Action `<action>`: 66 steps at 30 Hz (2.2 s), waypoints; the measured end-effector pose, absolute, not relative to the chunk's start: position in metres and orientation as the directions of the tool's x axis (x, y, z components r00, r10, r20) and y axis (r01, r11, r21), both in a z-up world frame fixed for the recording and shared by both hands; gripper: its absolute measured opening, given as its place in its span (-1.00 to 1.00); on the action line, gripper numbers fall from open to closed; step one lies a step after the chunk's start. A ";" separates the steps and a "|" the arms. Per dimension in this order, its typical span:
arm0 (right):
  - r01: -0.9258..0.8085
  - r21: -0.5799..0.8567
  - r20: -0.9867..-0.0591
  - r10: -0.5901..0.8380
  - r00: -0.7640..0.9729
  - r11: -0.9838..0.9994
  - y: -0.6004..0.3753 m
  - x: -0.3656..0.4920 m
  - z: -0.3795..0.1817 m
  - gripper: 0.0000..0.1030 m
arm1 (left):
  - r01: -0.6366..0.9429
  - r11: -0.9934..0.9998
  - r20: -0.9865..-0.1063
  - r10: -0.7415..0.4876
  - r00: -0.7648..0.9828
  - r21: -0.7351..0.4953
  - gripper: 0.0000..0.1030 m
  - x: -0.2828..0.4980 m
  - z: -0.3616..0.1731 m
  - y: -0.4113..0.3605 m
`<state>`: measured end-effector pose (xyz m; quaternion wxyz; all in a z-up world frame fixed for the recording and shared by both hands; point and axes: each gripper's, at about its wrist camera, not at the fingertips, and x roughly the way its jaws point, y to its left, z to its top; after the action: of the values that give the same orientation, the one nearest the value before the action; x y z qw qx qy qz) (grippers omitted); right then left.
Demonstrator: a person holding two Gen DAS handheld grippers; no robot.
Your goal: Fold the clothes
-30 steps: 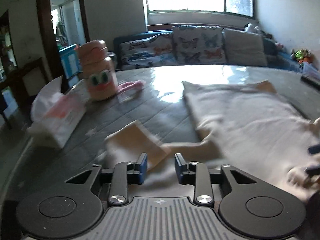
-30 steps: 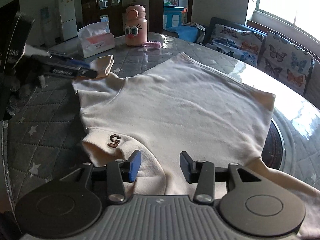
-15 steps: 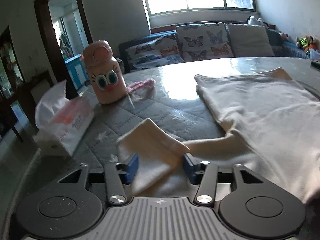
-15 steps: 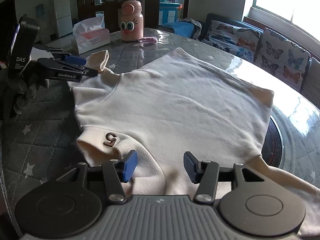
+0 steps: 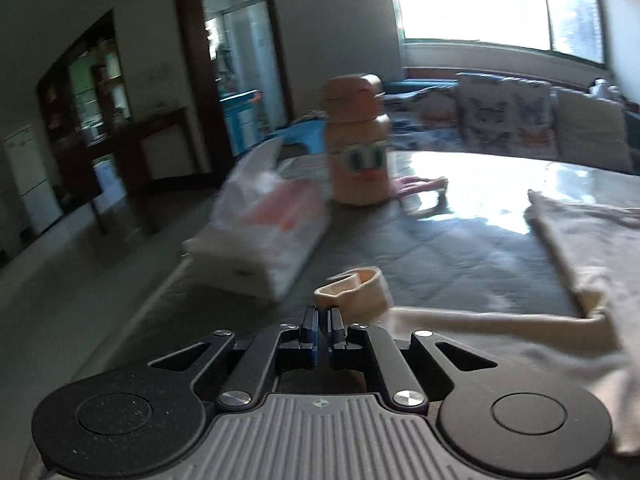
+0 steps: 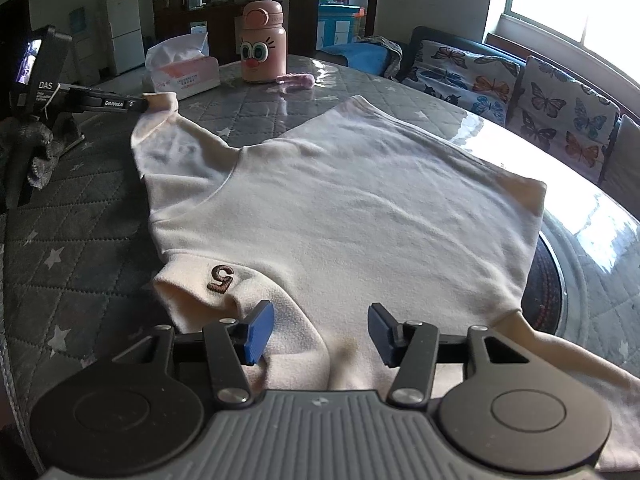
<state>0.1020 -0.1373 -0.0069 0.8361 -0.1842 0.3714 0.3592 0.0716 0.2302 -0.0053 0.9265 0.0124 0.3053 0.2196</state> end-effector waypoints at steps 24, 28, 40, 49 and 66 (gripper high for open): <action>-0.782 -0.011 -0.751 0.512 0.418 0.623 -0.144 0.069 0.000 0.05 | -0.195 0.971 -0.578 0.239 0.780 0.138 -0.08 0.049 0.015 0.145; -0.788 0.007 -0.733 0.539 0.415 0.616 -0.149 0.060 0.004 0.06 | -0.075 0.990 -0.577 0.130 0.806 0.119 -0.08 0.057 0.018 0.097; -0.768 0.031 -0.713 0.553 0.431 0.640 -0.166 0.049 0.005 0.08 | 0.155 0.970 -0.598 -0.011 0.801 0.189 -0.08 0.065 -0.010 0.004; -0.596 0.058 -0.678 0.470 0.566 0.801 -0.228 0.066 0.014 0.08 | 0.177 0.954 -0.590 0.001 0.807 0.244 -0.04 0.055 -0.022 -0.005; 0.023 0.114 -0.652 0.057 0.756 0.993 -0.383 0.126 -0.016 0.32 | 0.211 0.960 -0.519 -0.087 0.850 0.185 0.94 0.054 0.010 -0.027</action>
<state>0.1264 -0.3828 -0.0164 0.9353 0.0574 0.3492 0.0092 0.0541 -0.0265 0.0100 0.9546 0.1185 0.2620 -0.0782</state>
